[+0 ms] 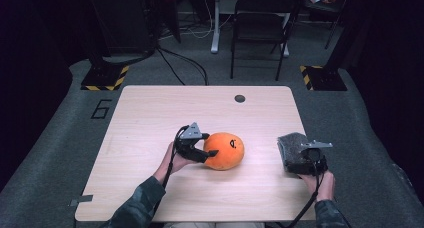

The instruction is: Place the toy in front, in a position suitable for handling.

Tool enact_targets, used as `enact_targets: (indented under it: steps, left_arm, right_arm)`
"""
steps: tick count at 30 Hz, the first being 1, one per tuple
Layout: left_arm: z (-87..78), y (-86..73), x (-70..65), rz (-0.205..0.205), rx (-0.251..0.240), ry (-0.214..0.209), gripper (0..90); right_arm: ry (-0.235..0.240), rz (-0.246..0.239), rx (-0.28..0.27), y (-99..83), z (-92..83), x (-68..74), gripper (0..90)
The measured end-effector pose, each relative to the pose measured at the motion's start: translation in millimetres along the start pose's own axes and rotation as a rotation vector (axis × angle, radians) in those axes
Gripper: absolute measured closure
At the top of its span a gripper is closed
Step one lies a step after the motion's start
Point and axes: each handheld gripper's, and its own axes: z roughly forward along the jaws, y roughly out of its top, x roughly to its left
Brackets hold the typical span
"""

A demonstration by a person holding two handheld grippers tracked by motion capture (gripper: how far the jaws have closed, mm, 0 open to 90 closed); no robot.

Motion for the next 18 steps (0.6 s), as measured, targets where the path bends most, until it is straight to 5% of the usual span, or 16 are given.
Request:
enact_targets:
  steps: [18]
  left_arm:
    - [-16.6, -16.6, -41.0, -0.108, 0.045, 0.222, 20.7]
  right_arm:
    - [-0.002, -0.015, -0.018, 8.3, 2.0, -3.6, 14.5]
